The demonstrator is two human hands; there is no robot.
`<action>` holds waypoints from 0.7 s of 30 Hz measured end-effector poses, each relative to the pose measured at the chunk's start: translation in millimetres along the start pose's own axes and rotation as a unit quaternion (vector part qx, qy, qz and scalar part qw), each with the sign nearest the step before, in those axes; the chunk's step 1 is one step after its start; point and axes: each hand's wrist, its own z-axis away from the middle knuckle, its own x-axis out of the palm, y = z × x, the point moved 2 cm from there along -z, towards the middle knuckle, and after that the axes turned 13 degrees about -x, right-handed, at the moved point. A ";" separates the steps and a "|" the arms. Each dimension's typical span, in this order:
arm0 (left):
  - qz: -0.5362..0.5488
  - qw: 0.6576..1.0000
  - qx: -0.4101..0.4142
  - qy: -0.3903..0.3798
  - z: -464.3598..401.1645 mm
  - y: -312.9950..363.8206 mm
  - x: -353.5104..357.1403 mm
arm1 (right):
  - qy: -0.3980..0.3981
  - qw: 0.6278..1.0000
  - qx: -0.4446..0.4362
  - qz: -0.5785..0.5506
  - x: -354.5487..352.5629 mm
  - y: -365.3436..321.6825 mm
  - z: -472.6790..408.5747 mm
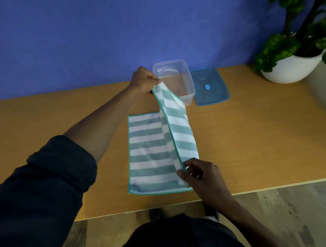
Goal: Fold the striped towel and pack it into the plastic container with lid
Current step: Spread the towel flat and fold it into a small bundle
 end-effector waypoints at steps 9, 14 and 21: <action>0.141 0.982 -0.082 -0.100 -1.0 -61.3 -20.0 | -0.030 0.994 -0.058 0.082 74.2 -16.1 -16.9; 0.176 0.973 -0.110 -0.099 -4.1 -97.6 -27.0 | -0.057 0.989 -0.061 0.120 116.3 -6.9 -29.9; 0.090 0.987 -0.122 -0.044 -31.3 -152.1 -29.4 | -0.055 0.988 -0.029 0.142 163.7 13.6 -37.7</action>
